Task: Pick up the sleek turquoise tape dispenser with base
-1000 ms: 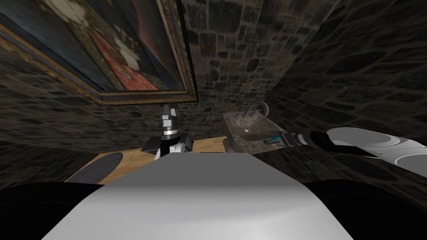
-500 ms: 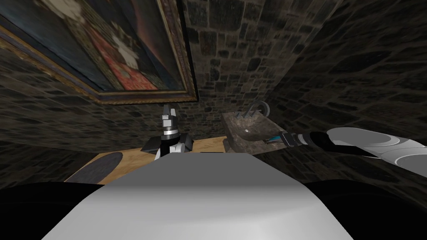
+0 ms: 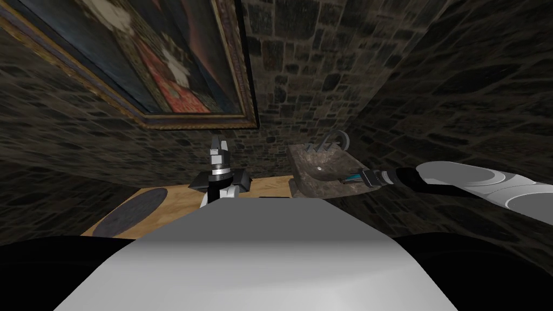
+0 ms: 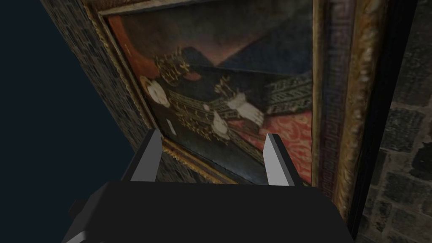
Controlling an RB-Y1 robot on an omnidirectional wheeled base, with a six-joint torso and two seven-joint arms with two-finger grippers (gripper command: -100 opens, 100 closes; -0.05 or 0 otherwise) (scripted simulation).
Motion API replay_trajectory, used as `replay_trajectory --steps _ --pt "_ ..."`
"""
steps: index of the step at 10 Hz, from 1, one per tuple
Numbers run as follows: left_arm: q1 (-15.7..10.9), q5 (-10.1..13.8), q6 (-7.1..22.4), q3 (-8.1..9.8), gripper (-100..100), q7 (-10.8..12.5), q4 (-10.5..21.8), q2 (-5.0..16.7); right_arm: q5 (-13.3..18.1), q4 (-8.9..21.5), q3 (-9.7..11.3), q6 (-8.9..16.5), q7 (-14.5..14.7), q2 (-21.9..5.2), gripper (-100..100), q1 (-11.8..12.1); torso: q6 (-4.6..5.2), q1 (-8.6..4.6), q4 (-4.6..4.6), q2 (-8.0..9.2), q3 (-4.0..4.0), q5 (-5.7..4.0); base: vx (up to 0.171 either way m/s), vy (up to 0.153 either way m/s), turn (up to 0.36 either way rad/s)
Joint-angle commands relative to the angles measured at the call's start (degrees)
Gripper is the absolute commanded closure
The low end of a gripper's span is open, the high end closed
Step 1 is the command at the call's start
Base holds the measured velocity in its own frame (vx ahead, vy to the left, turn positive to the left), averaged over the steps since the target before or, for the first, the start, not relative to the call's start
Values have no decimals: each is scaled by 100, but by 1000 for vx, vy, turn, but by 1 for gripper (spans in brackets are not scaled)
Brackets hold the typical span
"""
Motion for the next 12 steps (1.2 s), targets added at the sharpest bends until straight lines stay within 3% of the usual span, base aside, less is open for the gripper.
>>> replay_trajectory --steps 1,12 --pt "0 0 0 0 0 0 0 0 36 -29 53 47 -231 -45 100 -64 0 0 0 0 0 0 -58 -61 61" --pt "0 0 0 0 0 0 0 0 469 -874 174 770 -1933 -647 100 -53 8 19 5 5 6 7 -89 -49 87"
